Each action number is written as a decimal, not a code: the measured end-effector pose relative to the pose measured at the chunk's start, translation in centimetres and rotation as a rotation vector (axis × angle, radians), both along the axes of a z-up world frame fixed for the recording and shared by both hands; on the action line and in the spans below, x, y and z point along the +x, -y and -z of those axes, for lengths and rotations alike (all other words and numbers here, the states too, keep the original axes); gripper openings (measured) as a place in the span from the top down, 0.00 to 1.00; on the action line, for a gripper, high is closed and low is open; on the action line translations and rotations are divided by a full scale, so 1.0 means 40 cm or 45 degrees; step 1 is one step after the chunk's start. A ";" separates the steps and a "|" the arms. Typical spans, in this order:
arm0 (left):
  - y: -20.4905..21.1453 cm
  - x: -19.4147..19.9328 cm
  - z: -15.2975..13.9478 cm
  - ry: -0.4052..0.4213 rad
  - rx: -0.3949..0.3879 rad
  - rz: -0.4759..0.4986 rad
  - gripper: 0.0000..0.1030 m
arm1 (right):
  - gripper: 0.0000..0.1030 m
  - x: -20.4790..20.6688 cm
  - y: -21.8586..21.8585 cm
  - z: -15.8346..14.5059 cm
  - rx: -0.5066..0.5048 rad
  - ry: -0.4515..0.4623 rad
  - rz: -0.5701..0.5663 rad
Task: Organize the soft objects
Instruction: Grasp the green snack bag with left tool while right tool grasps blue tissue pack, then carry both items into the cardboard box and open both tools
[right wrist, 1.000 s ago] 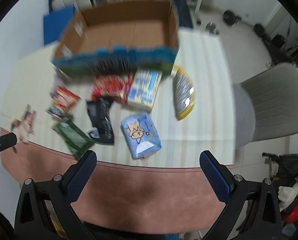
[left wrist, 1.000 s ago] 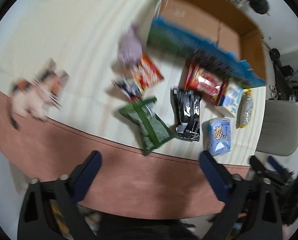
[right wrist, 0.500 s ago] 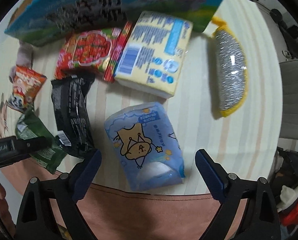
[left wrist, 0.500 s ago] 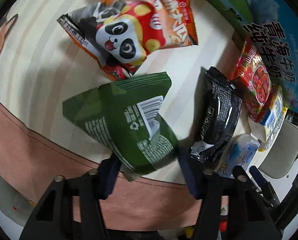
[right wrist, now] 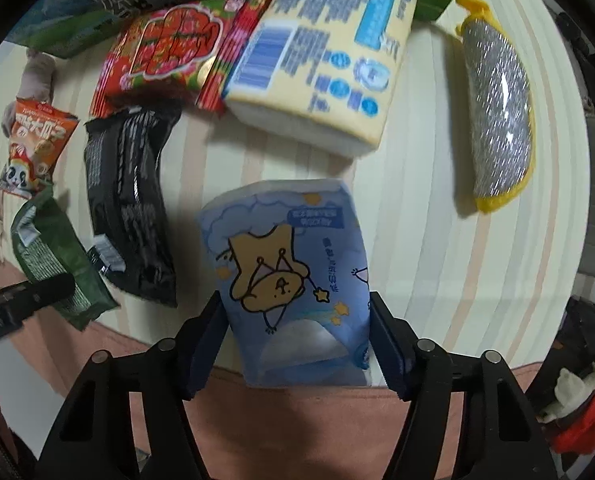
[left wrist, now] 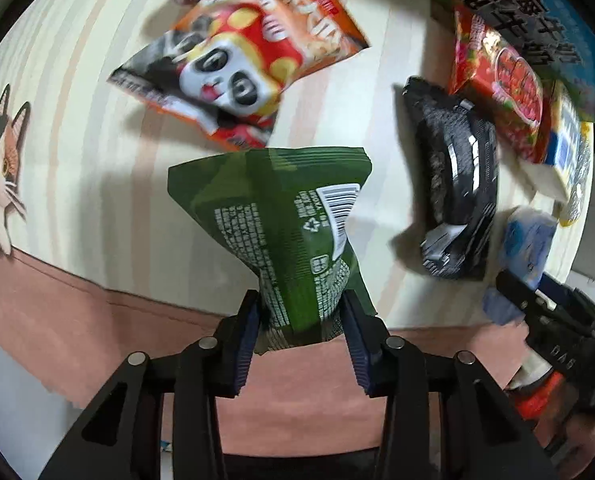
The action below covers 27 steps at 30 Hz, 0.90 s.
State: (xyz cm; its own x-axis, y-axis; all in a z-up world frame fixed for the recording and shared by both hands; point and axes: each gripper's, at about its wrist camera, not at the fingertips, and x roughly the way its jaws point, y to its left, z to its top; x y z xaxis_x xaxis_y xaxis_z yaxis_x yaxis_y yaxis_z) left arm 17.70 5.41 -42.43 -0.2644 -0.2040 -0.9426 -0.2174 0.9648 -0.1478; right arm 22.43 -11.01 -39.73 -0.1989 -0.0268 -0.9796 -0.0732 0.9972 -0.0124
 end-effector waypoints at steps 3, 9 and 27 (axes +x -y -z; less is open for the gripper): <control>-0.045 -0.016 -0.017 -0.002 -0.131 -0.164 0.57 | 0.31 -0.019 -0.001 0.023 0.038 -0.001 0.027; -0.067 -0.025 -0.060 0.072 -0.192 -0.370 0.45 | 0.24 -0.031 -0.006 0.060 0.068 0.010 0.077; 0.131 -0.068 -0.065 0.189 0.155 -0.097 0.72 | 0.55 -0.075 -0.041 0.113 0.043 0.075 0.105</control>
State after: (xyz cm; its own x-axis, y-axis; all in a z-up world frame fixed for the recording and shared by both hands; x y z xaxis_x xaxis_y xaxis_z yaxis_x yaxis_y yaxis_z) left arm 14.96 0.16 -39.84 -0.1092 -0.1004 -0.9889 -0.2749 0.9591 -0.0671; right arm 19.44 -9.37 -44.27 -0.1414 0.0203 -0.9897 0.0093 0.9998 0.0192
